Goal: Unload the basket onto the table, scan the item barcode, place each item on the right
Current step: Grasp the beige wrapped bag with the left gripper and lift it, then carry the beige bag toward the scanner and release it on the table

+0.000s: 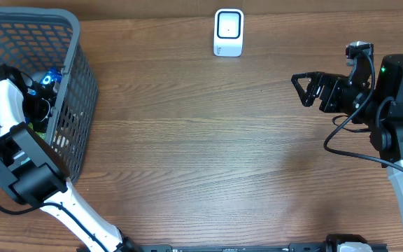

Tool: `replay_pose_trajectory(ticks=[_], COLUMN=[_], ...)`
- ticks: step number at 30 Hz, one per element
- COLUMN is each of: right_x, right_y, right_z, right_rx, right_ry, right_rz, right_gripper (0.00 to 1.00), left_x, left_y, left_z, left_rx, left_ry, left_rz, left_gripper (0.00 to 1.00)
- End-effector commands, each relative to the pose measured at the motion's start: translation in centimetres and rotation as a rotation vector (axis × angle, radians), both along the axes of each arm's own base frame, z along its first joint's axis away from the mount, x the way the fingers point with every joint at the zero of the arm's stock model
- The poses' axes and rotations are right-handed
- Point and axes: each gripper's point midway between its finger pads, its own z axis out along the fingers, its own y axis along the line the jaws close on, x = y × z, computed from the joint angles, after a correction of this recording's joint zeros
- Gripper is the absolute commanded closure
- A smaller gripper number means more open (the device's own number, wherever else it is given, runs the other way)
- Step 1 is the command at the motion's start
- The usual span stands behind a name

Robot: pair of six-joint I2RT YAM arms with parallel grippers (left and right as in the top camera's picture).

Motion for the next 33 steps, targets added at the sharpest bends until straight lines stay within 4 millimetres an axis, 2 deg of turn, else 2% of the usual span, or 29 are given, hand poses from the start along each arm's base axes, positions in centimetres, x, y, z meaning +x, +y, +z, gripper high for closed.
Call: replay_pose_trajectory(ticks=[1, 4, 6, 7, 10, 15, 19, 25, 29, 33], right_x=[0.2, 0.2, 0.2, 0.2, 0.2, 0.3, 0.4, 0.7, 1.0, 1.2], right_y=[0.1, 0.1, 0.1, 0.1, 0.1, 0.1, 0.1, 0.1, 0.1, 0.1], right_z=[1.4, 1.4, 1.4, 1.4, 1.4, 1.4, 1.6, 2.0, 2.5, 3.0], right_rx=[0.005, 0.005, 0.005, 0.005, 0.005, 0.004, 0.004, 0.004, 0.004, 0.014], right_ry=[-0.035, -0.035, -0.035, -0.035, -0.035, -0.036, -0.046, -0.07, -0.094, -0.113], right_rz=[-0.003, -0.003, -0.003, -0.003, -0.003, -0.003, -0.003, -0.003, -0.003, -0.01], right_gripper=[0.0, 0.0, 0.0, 0.0, 0.0, 0.0, 0.0, 0.0, 0.0, 0.0], left_x=[0.8, 2.0, 2.8, 3.4, 4.2, 4.1, 3.6, 2.4, 0.9, -1.1], left_y=[0.7, 1.5, 2.1, 2.4, 3.0, 2.9, 2.5, 0.3, -2.2, -5.9], left_z=[1.1, 4.1, 6.8, 8.9, 13.5, 20.7, 25.1, 31.6, 36.0, 39.6], left_rx=[0.033, 0.056, 0.079, 0.096, 0.137, 0.203, 0.239, 0.295, 0.34, 0.352], left_ry=[0.008, -0.03, -0.072, -0.105, -0.187, -0.32, -0.423, -0.587, -0.7, -0.795], left_rz=[0.084, 0.125, 0.151, 0.169, 0.2, 0.217, 0.249, 0.253, 0.219, 0.163], left_gripper=[0.96, 0.96, 0.96, 0.96, 0.96, 0.96, 0.96, 0.96, 0.96, 0.96])
